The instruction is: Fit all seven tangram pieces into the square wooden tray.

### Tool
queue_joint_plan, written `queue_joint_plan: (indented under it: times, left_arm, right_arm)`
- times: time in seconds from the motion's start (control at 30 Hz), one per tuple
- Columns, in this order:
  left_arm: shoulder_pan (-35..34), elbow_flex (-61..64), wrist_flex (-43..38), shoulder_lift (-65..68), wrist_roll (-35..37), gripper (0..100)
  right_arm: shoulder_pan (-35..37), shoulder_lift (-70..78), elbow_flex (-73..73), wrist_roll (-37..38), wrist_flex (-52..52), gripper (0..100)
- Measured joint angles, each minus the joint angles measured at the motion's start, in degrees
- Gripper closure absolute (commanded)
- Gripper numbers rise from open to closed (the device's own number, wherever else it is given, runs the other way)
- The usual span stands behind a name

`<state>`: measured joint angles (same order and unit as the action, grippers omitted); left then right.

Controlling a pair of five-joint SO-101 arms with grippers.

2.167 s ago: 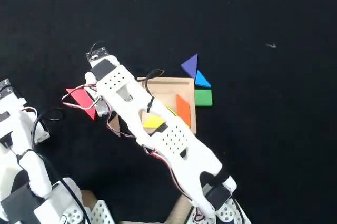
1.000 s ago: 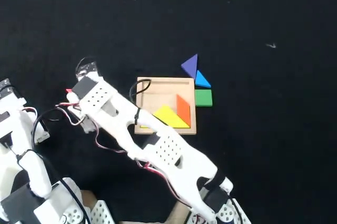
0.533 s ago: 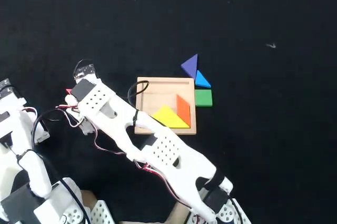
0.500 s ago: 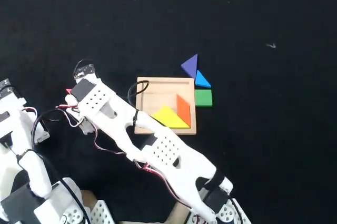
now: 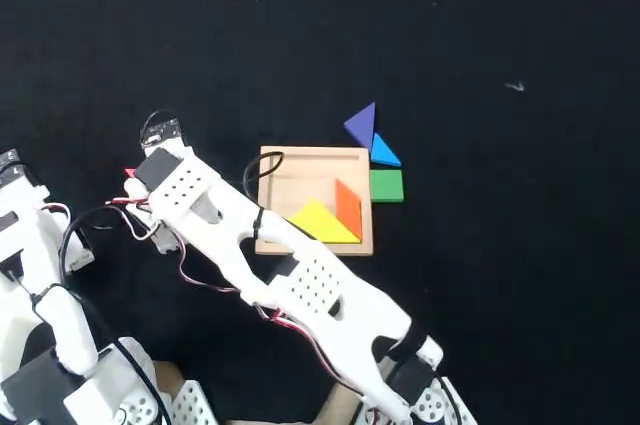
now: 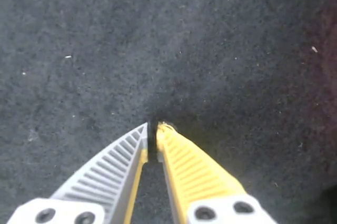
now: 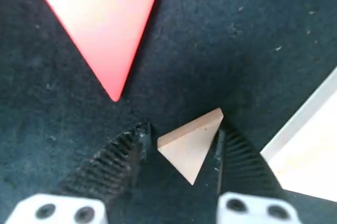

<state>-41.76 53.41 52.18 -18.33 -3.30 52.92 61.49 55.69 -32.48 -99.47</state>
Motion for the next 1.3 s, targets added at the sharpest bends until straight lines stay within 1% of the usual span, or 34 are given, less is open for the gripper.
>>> queue_joint_plan:
  times: [0.17,0.43,0.57,0.77,1.07,1.3]
  left_arm:
    - [0.0,0.0,0.0,0.0,0.0,95]
    - [0.0,0.0,0.0,0.0,-0.1,95]
    - [0.0,0.0,0.0,0.0,-0.1,95]
    - [0.0,0.0,0.0,0.0,-0.1,95]
    - [0.0,0.0,0.0,0.0,-0.1,95]
    - [0.0,0.0,0.0,0.0,-0.1,95]
  right_arm:
    - [0.0,0.0,-0.4,-0.1,0.0,81.7]
    - [-0.1,0.0,-0.6,-2.5,0.0,81.9]
    - [-1.3,-0.2,-1.2,-5.3,0.0,81.8]
    - [-2.6,-0.3,-1.5,-7.2,0.0,81.8]
    - [-2.8,-3.9,-6.9,-7.4,0.0,82.1]
    - [-2.8,-4.3,-8.4,-7.4,0.0,81.7]
